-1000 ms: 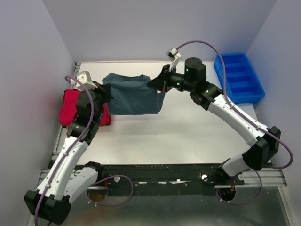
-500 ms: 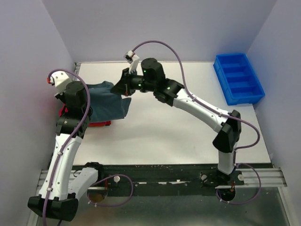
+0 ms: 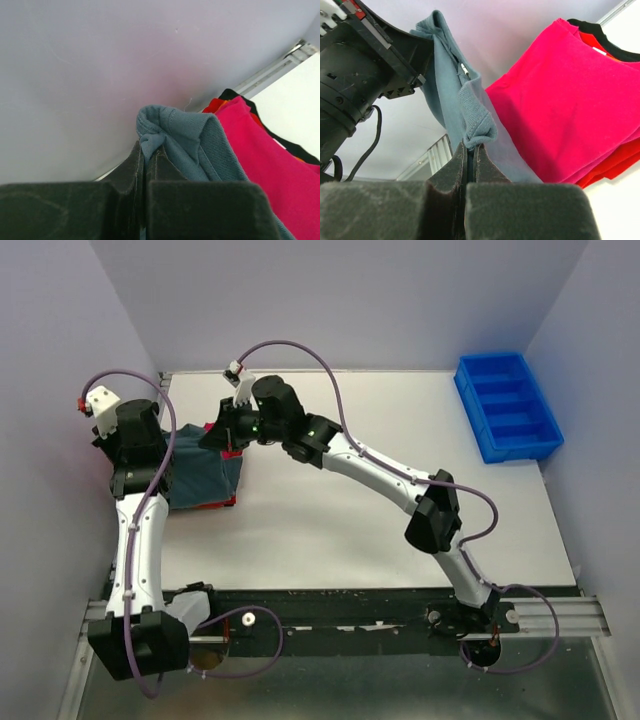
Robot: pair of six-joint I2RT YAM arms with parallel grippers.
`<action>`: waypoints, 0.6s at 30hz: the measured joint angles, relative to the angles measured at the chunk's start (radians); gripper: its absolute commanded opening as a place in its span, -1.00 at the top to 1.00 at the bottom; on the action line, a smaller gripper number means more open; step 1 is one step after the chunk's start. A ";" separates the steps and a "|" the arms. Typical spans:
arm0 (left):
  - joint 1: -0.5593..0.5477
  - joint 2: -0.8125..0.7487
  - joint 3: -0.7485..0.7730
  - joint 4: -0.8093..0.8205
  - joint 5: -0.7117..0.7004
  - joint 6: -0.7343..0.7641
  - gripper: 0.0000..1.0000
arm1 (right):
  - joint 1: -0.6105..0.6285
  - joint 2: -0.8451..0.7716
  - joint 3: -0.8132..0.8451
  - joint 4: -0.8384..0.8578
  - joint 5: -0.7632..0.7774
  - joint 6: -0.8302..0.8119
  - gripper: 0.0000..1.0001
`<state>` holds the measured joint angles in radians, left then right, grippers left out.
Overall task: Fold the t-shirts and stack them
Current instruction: Put the neatly folded tshirt into the corner of the board with both arms
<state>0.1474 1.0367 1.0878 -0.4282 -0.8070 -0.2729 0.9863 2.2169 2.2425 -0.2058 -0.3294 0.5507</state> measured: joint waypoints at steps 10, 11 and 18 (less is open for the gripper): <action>0.067 0.171 0.018 0.045 0.080 0.011 1.00 | -0.005 0.128 0.102 0.005 0.037 0.046 0.99; 0.068 0.196 0.027 0.055 0.086 0.011 1.00 | -0.009 0.140 0.111 0.013 0.041 0.052 0.99; 0.068 0.476 0.156 0.124 0.157 -0.005 -0.09 | -0.082 0.307 0.207 0.154 0.060 0.135 -0.68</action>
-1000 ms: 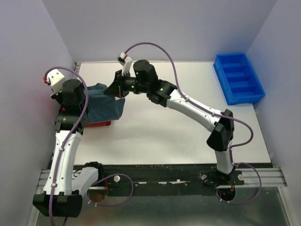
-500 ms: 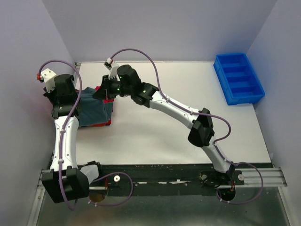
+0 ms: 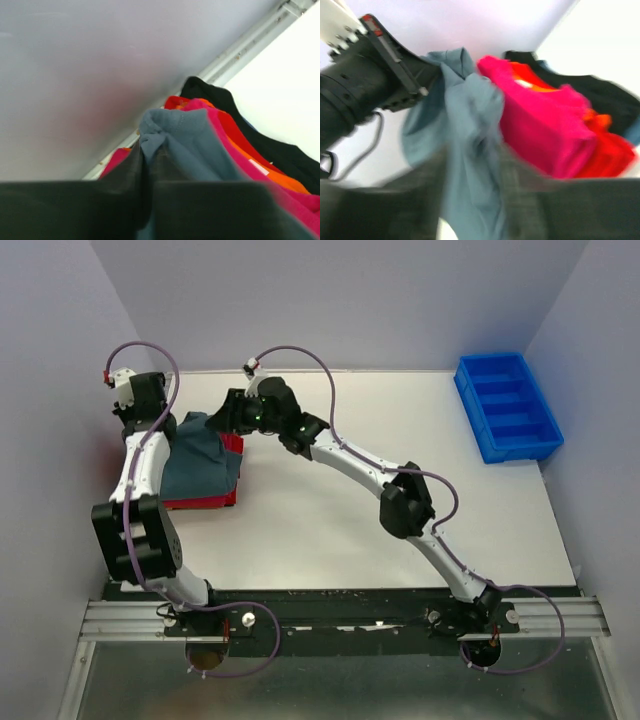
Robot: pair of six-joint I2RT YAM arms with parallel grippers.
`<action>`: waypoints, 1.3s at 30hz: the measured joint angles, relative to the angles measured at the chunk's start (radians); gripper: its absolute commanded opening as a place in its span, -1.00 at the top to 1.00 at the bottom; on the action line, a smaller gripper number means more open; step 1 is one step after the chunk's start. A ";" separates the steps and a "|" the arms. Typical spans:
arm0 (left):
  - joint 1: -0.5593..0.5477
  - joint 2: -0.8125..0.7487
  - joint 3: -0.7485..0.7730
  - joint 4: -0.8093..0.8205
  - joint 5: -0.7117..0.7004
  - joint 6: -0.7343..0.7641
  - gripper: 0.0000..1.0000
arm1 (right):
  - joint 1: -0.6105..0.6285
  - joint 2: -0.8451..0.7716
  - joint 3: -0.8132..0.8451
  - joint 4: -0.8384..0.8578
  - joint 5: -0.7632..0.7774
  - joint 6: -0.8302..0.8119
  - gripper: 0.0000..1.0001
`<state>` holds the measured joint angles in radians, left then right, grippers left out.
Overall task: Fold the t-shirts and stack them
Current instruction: Put the neatly folded tshirt into the corner of the board with both arms, then smooth out wrinkles on the folded tshirt
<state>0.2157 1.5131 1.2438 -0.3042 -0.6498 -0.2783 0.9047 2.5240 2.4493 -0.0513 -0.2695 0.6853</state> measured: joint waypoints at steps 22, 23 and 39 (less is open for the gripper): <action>0.100 -0.197 0.105 -0.186 0.236 -0.130 1.00 | 0.052 -0.131 -0.232 0.126 -0.034 0.038 0.99; 0.132 -0.207 0.070 -0.190 0.269 -0.147 1.00 | 0.069 -0.124 -0.233 0.127 -0.042 0.046 0.99; 0.221 0.178 0.039 -0.221 0.504 -0.189 1.00 | 0.099 0.074 -0.276 0.191 -0.058 0.250 0.99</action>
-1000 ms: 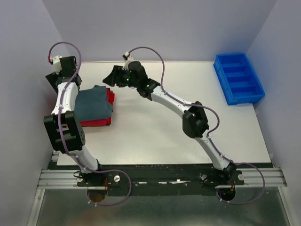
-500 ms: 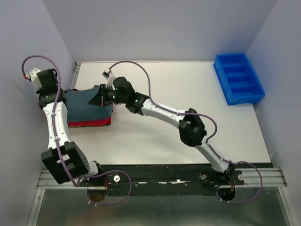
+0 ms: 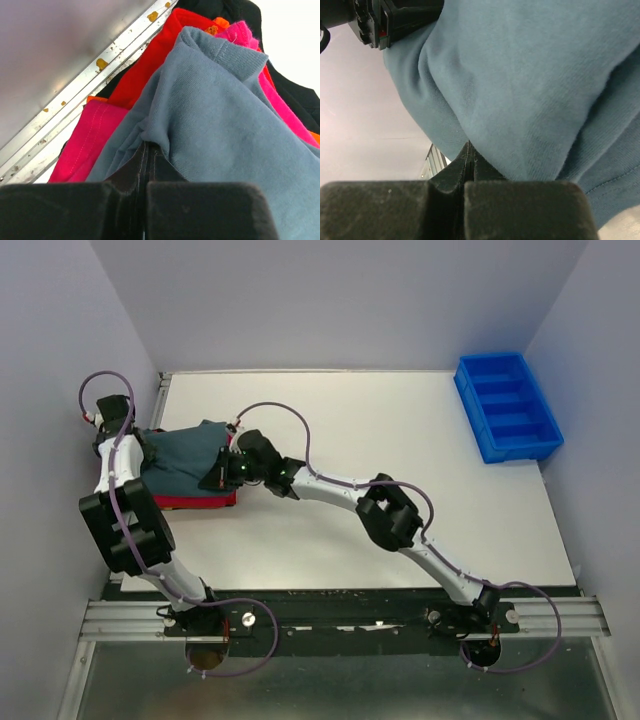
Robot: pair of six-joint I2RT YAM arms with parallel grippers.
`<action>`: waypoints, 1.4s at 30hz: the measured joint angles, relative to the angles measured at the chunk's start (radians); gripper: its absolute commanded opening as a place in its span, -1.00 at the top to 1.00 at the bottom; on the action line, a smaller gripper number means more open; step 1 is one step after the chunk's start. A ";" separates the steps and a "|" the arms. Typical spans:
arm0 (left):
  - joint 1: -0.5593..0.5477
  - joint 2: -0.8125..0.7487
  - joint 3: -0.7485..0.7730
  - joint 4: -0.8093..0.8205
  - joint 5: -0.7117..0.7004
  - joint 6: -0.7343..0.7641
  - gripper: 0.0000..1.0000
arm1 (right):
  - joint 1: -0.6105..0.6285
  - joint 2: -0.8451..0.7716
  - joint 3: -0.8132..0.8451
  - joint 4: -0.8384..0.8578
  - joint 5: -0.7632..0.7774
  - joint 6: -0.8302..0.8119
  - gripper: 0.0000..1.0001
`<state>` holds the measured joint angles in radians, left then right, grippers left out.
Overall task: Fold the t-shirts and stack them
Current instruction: Smooth out wrinkles on the folded tshirt
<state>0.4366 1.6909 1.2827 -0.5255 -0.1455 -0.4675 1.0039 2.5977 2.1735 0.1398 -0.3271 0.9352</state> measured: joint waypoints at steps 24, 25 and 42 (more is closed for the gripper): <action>0.045 -0.332 -0.316 -0.007 0.153 -0.106 1.00 | -0.013 -0.037 0.116 -0.007 0.078 -0.035 0.99; 0.057 -0.317 -0.324 0.000 0.159 -0.109 1.00 | -0.016 -0.024 0.116 -0.011 0.084 -0.030 0.99; 0.073 -0.394 -0.183 -0.030 0.130 -0.098 1.00 | -0.064 -0.026 0.072 -0.053 0.085 0.028 0.99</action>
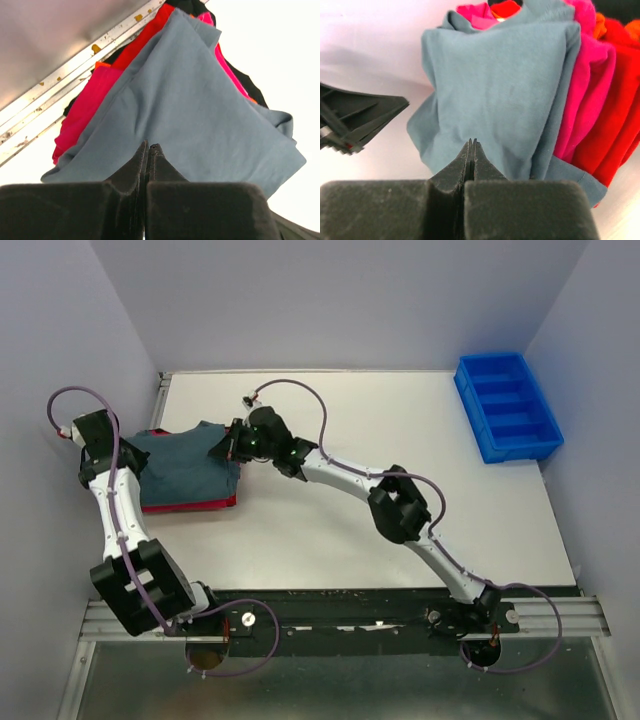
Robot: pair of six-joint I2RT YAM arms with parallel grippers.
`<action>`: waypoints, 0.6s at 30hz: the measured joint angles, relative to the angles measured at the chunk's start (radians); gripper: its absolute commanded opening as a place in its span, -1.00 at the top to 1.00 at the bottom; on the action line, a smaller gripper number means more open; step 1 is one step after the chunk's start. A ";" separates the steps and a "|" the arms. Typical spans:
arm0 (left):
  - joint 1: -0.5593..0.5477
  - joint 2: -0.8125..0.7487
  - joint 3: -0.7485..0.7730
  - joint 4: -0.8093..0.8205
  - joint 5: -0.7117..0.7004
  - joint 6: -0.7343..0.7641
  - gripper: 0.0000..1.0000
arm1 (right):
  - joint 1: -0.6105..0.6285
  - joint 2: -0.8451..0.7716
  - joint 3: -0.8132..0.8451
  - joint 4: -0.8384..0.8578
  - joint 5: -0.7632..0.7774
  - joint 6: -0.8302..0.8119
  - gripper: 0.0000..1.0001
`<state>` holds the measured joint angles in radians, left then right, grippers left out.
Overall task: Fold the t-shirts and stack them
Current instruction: Smooth out wrinkles on the folded tshirt
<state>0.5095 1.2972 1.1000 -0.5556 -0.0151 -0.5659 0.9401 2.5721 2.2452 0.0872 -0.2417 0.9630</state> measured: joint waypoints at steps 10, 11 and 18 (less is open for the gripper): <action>0.000 0.229 0.105 0.071 -0.010 -0.034 1.00 | -0.024 -0.240 -0.241 0.058 -0.006 -0.040 0.99; 0.000 0.261 0.122 0.076 -0.010 -0.038 1.00 | -0.024 -0.272 -0.282 0.071 -0.006 -0.046 0.99; -0.009 0.443 0.245 0.092 -0.005 -0.049 1.00 | -0.025 -0.440 -0.476 0.143 -0.008 -0.087 0.99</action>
<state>0.5007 1.7397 1.3453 -0.4641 -0.0204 -0.6147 0.9154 2.1319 1.7695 0.2302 -0.2497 0.8764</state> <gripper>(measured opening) 0.020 0.012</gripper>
